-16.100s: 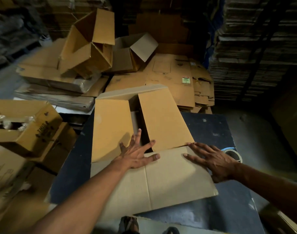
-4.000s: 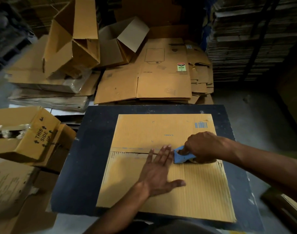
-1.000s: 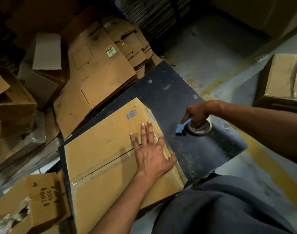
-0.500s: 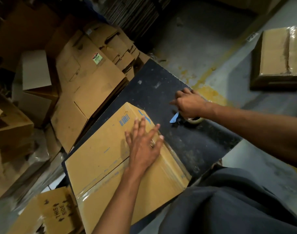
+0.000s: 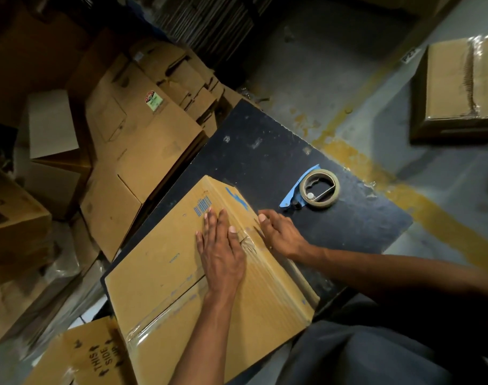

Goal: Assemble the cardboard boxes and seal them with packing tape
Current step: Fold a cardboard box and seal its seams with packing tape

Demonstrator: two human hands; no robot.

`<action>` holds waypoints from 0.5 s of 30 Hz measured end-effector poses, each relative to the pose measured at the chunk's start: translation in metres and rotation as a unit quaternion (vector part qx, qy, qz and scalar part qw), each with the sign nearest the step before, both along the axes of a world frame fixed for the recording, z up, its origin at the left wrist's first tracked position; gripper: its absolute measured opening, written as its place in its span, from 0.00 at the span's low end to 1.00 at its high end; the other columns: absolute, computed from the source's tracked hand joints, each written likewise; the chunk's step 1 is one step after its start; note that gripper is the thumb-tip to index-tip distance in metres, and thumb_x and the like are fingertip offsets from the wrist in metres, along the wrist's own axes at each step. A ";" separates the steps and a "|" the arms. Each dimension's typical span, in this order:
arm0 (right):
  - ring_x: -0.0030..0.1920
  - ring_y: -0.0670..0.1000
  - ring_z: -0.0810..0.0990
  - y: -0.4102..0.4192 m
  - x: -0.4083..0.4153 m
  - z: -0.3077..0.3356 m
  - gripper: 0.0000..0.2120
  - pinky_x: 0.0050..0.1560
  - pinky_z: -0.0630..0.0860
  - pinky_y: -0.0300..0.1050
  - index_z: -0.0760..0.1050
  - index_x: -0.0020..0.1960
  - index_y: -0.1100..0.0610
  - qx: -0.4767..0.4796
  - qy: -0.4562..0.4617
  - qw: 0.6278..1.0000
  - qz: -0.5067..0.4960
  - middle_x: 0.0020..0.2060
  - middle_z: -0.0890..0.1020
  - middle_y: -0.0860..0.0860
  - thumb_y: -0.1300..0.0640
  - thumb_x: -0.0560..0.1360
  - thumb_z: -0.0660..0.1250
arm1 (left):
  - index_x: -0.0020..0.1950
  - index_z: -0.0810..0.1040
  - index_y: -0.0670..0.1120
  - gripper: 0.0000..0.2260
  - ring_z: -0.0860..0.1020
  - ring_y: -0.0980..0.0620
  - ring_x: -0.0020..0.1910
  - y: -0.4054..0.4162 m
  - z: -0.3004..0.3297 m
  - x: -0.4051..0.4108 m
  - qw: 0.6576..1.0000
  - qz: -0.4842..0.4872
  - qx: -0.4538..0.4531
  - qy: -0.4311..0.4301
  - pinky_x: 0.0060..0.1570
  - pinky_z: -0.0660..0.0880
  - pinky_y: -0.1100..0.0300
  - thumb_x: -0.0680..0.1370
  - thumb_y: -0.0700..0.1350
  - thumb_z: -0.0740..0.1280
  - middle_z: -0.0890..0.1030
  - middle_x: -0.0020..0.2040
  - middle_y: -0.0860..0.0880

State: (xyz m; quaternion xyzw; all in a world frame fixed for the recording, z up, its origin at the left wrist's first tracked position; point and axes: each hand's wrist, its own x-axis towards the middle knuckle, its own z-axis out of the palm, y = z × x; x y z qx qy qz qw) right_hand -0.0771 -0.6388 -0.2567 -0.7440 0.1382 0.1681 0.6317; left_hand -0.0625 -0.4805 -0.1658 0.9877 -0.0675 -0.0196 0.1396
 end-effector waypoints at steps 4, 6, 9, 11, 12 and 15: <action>0.65 0.50 0.70 0.010 0.003 0.017 0.37 0.70 0.62 0.51 0.63 0.77 0.44 0.041 0.021 0.998 0.034 0.64 0.72 0.50 0.23 0.77 0.50 | 0.83 0.62 0.51 0.24 0.51 0.55 0.83 -0.001 -0.002 0.000 1.000 0.003 -0.009 0.000 0.82 0.49 0.43 0.87 0.54 0.50 0.57 0.84 0.51; 0.67 0.52 0.69 0.010 0.000 0.007 0.42 0.70 0.63 0.53 0.61 0.78 0.41 0.015 0.026 0.998 0.048 0.64 0.72 0.51 0.18 0.72 0.48 | 0.82 0.63 0.51 0.24 0.52 0.54 0.83 -0.002 -0.002 0.000 1.000 0.005 -0.012 -0.006 0.81 0.50 0.42 0.86 0.54 0.50 0.58 0.83 0.51; 0.68 0.54 0.70 0.009 -0.002 0.004 0.36 0.72 0.62 0.53 0.62 0.79 0.47 0.005 0.037 0.999 0.006 0.63 0.77 0.53 0.27 0.79 0.49 | 0.82 0.65 0.50 0.25 0.54 0.53 0.83 -0.002 -0.001 -0.001 1.000 0.002 -0.013 -0.016 0.81 0.52 0.41 0.86 0.54 0.50 0.60 0.83 0.50; 0.68 0.53 0.68 0.013 -0.001 0.011 0.40 0.73 0.60 0.52 0.59 0.80 0.44 0.023 0.033 0.999 0.008 0.64 0.73 0.51 0.22 0.76 0.44 | 0.82 0.65 0.50 0.25 0.54 0.53 0.83 -0.002 -0.001 0.000 1.000 0.000 -0.015 -0.018 0.81 0.52 0.41 0.86 0.54 0.50 0.60 0.83 0.50; 0.68 0.53 0.67 0.015 -0.001 0.014 0.43 0.72 0.61 0.53 0.58 0.79 0.41 0.023 0.029 0.999 0.023 0.64 0.71 0.51 0.18 0.72 0.43 | 0.82 0.65 0.50 0.24 0.54 0.53 0.83 -0.003 -0.002 0.001 1.000 0.002 -0.015 -0.017 0.81 0.51 0.42 0.86 0.54 0.50 0.60 0.83 0.49; 0.67 0.54 0.70 0.010 -0.001 0.020 0.40 0.69 0.68 0.54 0.61 0.78 0.43 -0.005 0.014 1.000 0.015 0.63 0.74 0.53 0.21 0.74 0.47 | 0.82 0.65 0.50 0.24 0.54 0.53 0.83 -0.003 0.000 -0.002 1.000 0.002 -0.013 -0.015 0.81 0.51 0.43 0.86 0.54 0.50 0.60 0.83 0.50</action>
